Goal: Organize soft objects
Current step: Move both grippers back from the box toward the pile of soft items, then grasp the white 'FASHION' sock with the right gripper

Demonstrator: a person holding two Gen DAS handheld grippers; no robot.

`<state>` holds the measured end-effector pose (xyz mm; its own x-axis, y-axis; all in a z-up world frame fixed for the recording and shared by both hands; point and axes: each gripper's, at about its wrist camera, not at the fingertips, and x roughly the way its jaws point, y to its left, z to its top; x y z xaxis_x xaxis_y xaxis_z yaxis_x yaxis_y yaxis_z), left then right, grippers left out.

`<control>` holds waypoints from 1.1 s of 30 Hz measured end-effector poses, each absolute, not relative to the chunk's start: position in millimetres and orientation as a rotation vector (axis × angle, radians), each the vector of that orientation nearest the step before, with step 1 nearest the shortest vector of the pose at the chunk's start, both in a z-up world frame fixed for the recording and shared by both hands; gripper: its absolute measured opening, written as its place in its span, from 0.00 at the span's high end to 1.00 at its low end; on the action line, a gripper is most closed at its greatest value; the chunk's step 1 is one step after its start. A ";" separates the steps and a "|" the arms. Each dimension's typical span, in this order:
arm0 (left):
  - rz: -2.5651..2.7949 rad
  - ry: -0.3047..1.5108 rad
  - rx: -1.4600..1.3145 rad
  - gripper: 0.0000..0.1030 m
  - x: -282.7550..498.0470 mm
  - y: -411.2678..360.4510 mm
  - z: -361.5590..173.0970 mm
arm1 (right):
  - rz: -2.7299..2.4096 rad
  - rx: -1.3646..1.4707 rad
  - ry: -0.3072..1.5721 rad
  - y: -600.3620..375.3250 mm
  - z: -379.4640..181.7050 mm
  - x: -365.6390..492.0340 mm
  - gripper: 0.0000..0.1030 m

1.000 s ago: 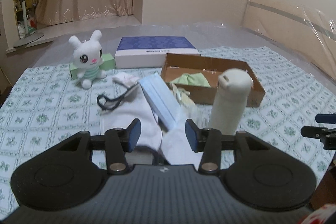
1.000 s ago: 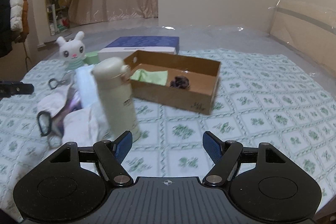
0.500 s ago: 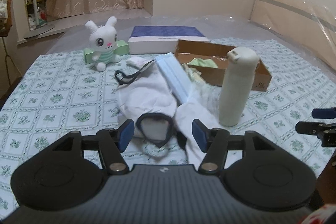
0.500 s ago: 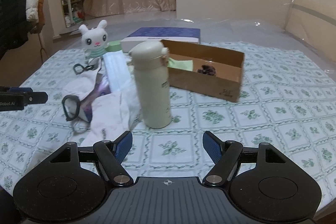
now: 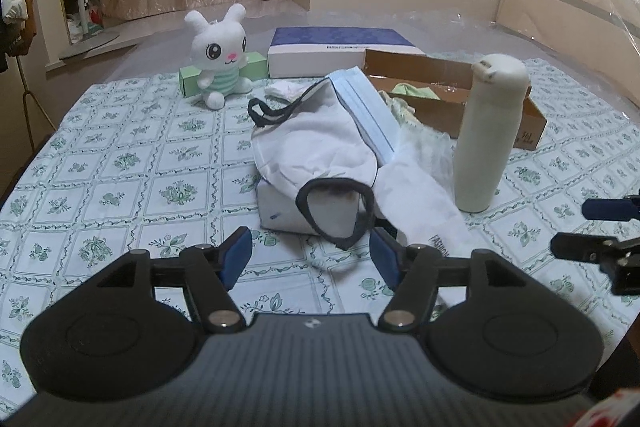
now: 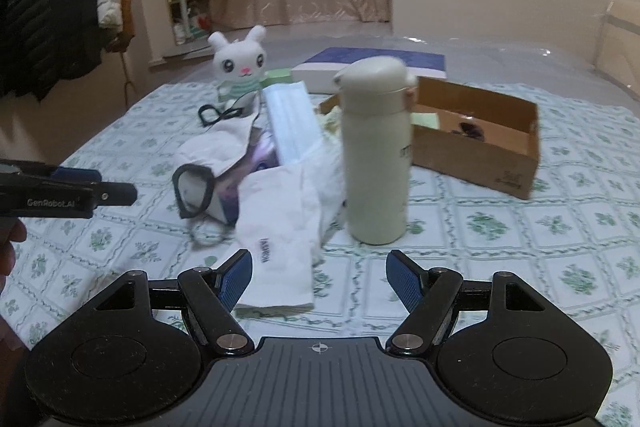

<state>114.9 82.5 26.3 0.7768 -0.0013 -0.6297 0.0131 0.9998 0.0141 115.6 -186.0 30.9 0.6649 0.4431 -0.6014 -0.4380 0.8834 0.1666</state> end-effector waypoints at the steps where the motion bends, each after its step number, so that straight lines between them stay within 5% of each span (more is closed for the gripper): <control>1: -0.009 0.683 0.019 0.40 116.4 83.7 24.3 | 0.506 0.004 0.682 -182.3 28.1 116.7 0.29; 32: -0.065 0.703 -0.029 0.36 171.5 114.2 -8.8 | 0.552 -0.099 0.737 -101.1 -42.4 203.2 0.29; 33: -0.068 0.703 -0.030 0.36 172.1 114.6 -9.7 | 0.553 -0.097 0.740 -100.9 -43.9 204.2 0.36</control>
<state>172.1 114.6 -9.7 0.7608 -0.0725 -0.6449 0.0524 0.9974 -0.0503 204.2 -100.9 -43.9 0.6030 0.4432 -0.6633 -0.5097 0.8537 0.1070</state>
